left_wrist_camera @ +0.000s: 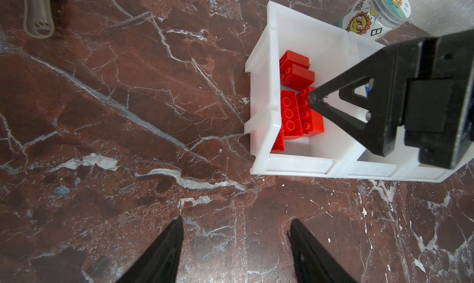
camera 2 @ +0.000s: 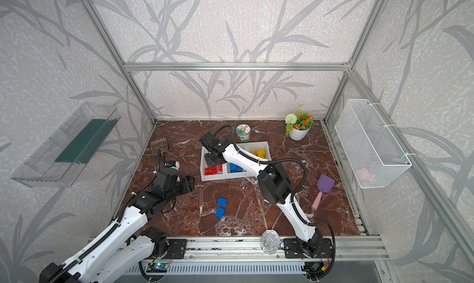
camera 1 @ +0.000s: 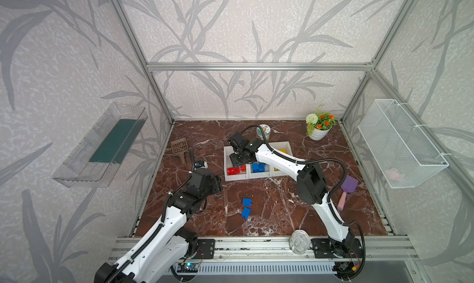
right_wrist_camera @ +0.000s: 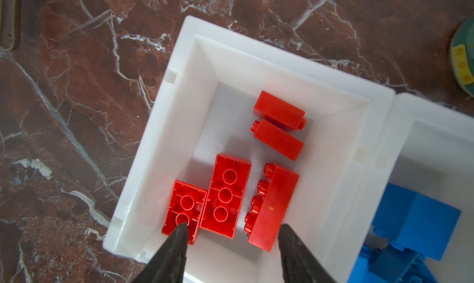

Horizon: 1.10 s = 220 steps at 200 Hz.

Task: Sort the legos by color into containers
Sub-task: 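Withdraw the right gripper from the bin toward the table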

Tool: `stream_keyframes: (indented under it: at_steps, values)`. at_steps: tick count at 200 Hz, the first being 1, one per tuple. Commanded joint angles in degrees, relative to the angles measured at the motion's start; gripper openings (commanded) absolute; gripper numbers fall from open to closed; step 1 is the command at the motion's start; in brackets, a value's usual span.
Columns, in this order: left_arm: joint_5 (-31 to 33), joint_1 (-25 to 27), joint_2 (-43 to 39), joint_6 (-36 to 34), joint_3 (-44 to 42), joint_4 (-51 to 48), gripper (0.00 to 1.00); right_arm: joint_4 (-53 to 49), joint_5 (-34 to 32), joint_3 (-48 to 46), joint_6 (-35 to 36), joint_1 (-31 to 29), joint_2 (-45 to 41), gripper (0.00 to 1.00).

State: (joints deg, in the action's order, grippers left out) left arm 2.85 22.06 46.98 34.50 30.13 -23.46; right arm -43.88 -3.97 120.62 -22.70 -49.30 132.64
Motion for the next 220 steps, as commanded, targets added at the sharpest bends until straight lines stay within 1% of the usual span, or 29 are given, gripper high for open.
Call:
stream_keyframes:
  at_steps: [1,21,32,57,80,122,152,178,202,220]
  values:
    - [-2.27,-0.19,0.37,-1.41,-0.77,1.07,0.68,-0.21,0.98,-0.49,-0.31,-0.27,-6.39,0.58]
    - [-3.71,-0.10,1.07,-1.65,-0.86,1.74,0.68,1.48,0.73,-4.79,-0.31,-0.53,-10.96,0.58]
    - [-4.36,-0.01,1.58,-1.87,-0.84,1.99,0.68,2.89,0.33,-9.15,-0.48,-0.54,-14.29,0.59]
    - [-5.64,1.08,2.90,-2.41,-0.64,2.68,0.68,6.43,-1.29,-22.09,-1.92,-0.54,-23.20,0.59]
    - [-6.34,3.79,4.99,-2.19,-0.60,3.44,0.68,7.54,-3.84,-33.97,-4.52,-0.54,-31.14,0.59]
    - [-6.64,11.82,11.36,-1.76,0.05,6.92,0.68,8.28,-8.40,-56.38,-13.22,-0.49,-46.10,0.60]
    - [-8.23,16.33,19.44,-1.27,2.92,9.16,0.68,7.58,-11.22,-68.94,-21.45,-0.45,-55.09,0.60]
    - [-10.46,19.25,26.97,-2.07,7.48,7.02,0.69,7.71,-12.92,-74.54,-24.09,-0.39,-61.31,0.61]
    - [-11.22,21.54,32.02,-2.22,10.28,5.51,0.69,6.62,-15.08,-75.61,-24.22,-0.21,-65.13,0.61]
    - [-11.10,22.94,34.04,-1.94,11.28,5.02,0.69,5.87,-15.54,-75.79,-24.24,0.00,-66.52,0.61]
